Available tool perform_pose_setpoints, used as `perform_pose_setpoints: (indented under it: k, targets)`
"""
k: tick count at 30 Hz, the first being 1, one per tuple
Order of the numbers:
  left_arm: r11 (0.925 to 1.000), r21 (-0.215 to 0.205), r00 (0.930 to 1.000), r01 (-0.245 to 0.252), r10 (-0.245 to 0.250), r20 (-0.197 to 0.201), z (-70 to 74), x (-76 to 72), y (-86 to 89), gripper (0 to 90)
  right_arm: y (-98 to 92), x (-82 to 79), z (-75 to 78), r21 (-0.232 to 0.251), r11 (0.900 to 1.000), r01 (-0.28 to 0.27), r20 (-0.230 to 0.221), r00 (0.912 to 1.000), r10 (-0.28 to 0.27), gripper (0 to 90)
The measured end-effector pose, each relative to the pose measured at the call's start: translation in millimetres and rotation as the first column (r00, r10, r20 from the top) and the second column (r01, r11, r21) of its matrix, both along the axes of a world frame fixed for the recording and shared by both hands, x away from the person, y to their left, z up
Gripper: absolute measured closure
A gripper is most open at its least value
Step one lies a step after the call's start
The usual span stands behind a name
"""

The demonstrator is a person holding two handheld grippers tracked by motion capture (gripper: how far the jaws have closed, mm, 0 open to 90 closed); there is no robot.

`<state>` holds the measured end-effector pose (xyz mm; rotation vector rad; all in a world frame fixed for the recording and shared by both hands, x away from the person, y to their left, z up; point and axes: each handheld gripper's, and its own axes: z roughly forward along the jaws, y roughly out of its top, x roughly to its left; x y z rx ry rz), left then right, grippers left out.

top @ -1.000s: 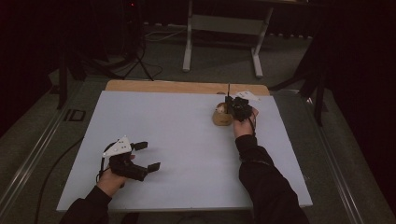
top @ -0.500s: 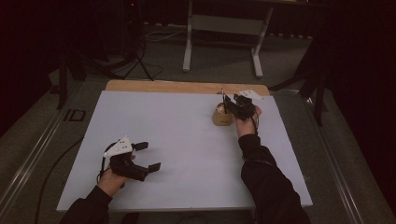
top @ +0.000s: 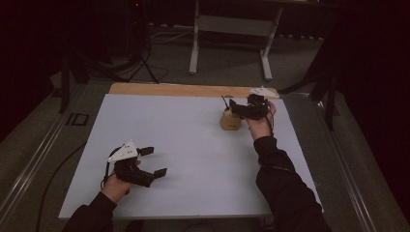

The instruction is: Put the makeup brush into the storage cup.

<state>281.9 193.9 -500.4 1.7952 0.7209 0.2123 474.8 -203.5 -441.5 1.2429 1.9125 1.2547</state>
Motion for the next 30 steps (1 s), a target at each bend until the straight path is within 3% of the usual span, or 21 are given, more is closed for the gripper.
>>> perform_pose_setpoints:
  k: [6, 9, 13, 15, 18, 21, 23, 25, 30]
  targets:
    - [1.0000, 0.002, 1.0000, -0.005, 0.005, -0.002, 1.0, 0.0, -0.3, 0.5, -5.3, -14.5, 12.2, 0.012, 0.998, -0.066, -0.011, 0.9977, 0.066, 14.1]
    - [1.0000, 0.003, 1.0000, -0.004, 0.004, 0.002, 1.6, -0.5, -1.2, 0.5, -8.6, -17.6, 15.6, 0.038, 0.992, -0.123, -0.071, 0.9896, 0.125, 13.6]
    - [1.0000, 0.004, 1.0000, -0.001, 0.001, 0.003, 2.3, -1.1, -2.0, 0.5, -13.3, -25.2, 19.1, 0.074, 0.980, -0.184, -0.098, 0.9766, 0.191, 15.1]
    - [1.0000, 0.009, 1.0000, -0.002, 0.002, 0.000, 2.7, -1.2, -2.4, 0.5, -15.0, -29.4, 20.2, 0.090, 0.977, -0.196, -0.095, 0.9744, 0.204, 15.3]
    - [0.9999, 0.012, 1.0000, 0.000, 0.000, 0.002, 3.0, -1.3, -2.8, 0.5, -15.4, -37.1, 23.1, 0.062, 0.974, -0.218, -0.069, 0.9726, 0.222, 13.5]
    - [0.9999, 0.015, 1.0000, 0.005, -0.005, 0.003, 2.8, -1.4, -3.8, 0.5, -15.9, -45.7, 26.6, 0.079, 0.968, -0.237, -0.060, 0.9685, 0.242, 14.5]
    - [0.9998, 0.016, 0.9999, 0.010, -0.011, 0.006, 3.0, -1.8, -4.4, 0.5, -16.4, -51.1, 28.3, 0.104, 0.958, -0.268, -0.052, 0.9603, 0.274, 14.8]
    - [0.9998, 0.016, 0.9999, 0.013, -0.013, 0.007, 3.5, -2.0, -4.8, 0.5, -15.3, -56.7, 28.8, 0.091, 0.957, -0.275, -0.045, 0.9589, 0.280, 15.9]
    - [0.9997, 0.019, 0.9998, 0.016, -0.016, 0.011, 4.5, -2.6, -4.9, 0.5, -16.0, -68.6, 27.9, 0.119, 0.936, -0.331, -0.039, 0.9404, 0.338, 15.8]
